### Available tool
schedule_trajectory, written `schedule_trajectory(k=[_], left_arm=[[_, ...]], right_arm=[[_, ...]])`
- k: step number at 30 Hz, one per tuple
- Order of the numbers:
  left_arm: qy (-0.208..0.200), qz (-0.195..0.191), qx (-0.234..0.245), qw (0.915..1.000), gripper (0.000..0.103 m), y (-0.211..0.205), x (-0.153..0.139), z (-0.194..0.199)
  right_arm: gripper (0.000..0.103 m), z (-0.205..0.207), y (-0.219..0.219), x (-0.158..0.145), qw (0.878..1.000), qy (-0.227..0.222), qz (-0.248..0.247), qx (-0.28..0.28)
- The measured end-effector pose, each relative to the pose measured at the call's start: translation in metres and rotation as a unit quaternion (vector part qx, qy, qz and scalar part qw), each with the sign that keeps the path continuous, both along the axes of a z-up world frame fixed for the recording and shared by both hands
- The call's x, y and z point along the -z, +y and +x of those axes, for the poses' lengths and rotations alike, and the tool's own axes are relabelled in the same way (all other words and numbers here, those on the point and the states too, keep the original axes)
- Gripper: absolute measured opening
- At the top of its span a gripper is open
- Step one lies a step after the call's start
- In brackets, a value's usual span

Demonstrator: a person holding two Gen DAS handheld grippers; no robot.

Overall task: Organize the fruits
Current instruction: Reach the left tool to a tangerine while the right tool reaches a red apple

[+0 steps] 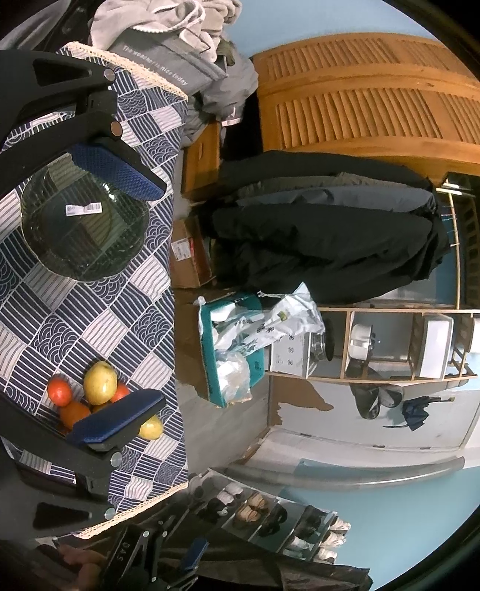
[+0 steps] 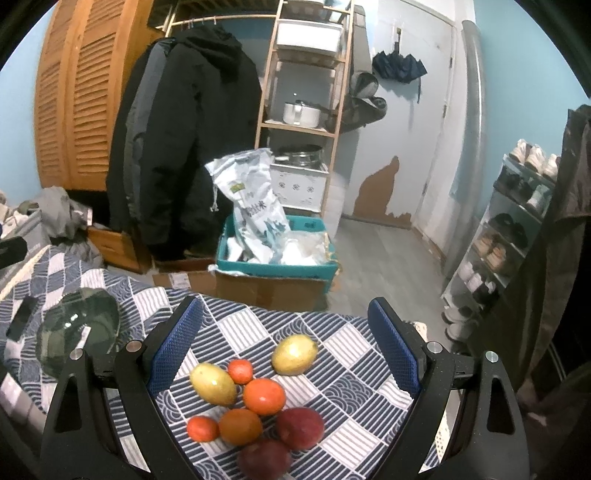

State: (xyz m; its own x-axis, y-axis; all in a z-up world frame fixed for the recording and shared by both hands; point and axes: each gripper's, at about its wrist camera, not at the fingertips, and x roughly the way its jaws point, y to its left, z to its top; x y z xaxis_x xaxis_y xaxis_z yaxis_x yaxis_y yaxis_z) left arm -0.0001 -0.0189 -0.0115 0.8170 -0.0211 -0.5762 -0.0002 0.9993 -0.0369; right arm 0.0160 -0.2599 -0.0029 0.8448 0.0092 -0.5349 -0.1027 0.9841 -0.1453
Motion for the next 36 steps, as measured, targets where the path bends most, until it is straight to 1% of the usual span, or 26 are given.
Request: schedule_trajectory(k=[4, 9, 11, 14, 19, 22, 25, 28, 36], left_arm=[[0.014, 0.008, 0.007, 0.9999, 0.102, -0.006, 0.011, 0.005], [0.056, -0.001, 0.03, 0.998, 0.102, -0.019, 0.035, 0.016], [0.069, 0.009, 0.032, 0.9971, 0.102, -0.026, 0.045, 0.02], [0.087, 0.018, 0.039, 0.9953, 0.102, -0.032, 0.058, 0.024], [0.123, 0.003, 0.06, 0.9906, 0.102, -0.041, 0.078, 0.03], [0.136, 0.005, 0.065, 0.9886, 0.102, -0.047, 0.09, 0.034], [0.146, 0.013, 0.07, 0.9867, 0.102, -0.053, 0.1, 0.04], [0.16, 0.015, 0.075, 0.9842, 0.102, -0.058, 0.11, 0.044], [0.209, 0.012, 0.092, 0.9736, 0.102, -0.072, 0.147, 0.058]], right_arm=[[0.09, 0.004, -0.005, 0.009, 1.0, 0.021, -0.002, 0.007], [0.09, 0.008, -0.016, 0.022, 0.999, 0.048, -0.008, 0.017], [0.09, 0.01, -0.02, 0.028, 0.998, 0.06, -0.008, 0.018], [0.09, 0.016, -0.024, 0.039, 0.996, 0.089, -0.001, 0.021], [0.089, 0.023, -0.035, 0.058, 0.992, 0.126, 0.009, 0.029], [0.089, 0.027, -0.039, 0.073, 0.988, 0.151, 0.008, 0.032], [0.089, 0.031, -0.044, 0.094, 0.982, 0.184, 0.005, 0.036], [0.089, 0.035, -0.047, 0.108, 0.977, 0.209, 0.004, 0.04], [0.089, 0.047, -0.057, 0.146, 0.96, 0.275, 0.017, 0.051]])
